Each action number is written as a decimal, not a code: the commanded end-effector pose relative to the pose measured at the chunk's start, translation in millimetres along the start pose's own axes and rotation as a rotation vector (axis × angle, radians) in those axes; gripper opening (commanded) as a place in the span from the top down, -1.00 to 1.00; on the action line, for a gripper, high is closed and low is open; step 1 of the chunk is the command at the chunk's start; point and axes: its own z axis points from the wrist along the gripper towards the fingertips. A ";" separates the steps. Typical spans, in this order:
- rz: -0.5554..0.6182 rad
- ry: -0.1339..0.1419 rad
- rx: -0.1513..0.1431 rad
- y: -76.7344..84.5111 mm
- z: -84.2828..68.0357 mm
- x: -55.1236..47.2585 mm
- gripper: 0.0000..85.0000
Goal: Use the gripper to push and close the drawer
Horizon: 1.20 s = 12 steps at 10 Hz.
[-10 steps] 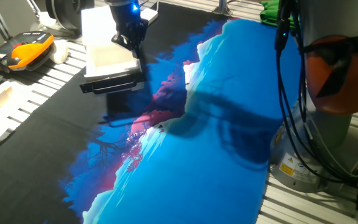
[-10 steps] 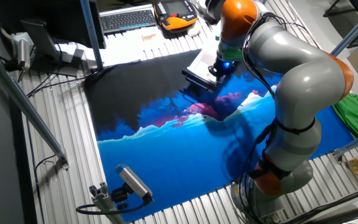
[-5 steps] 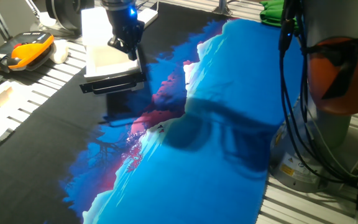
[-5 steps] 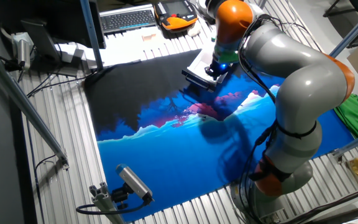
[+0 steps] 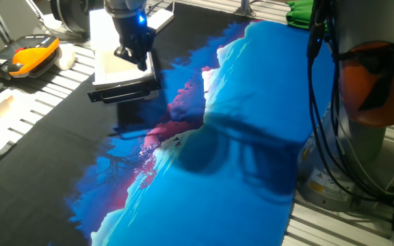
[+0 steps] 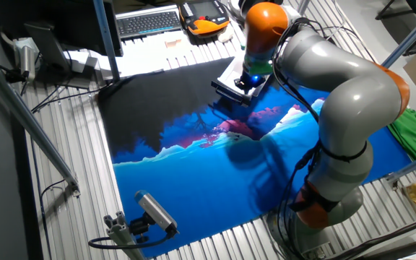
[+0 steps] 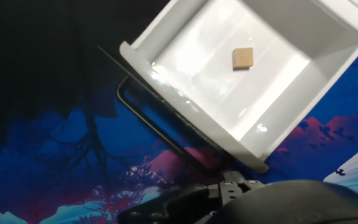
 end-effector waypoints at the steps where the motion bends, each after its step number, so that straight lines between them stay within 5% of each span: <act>1: 0.004 0.000 0.000 3.6 0.9 0.8 1.00; 6: 0.016 -0.015 0.000 22.2 7.1 2.5 1.00; 12: 0.002 -0.048 0.040 36.7 16.5 2.6 1.00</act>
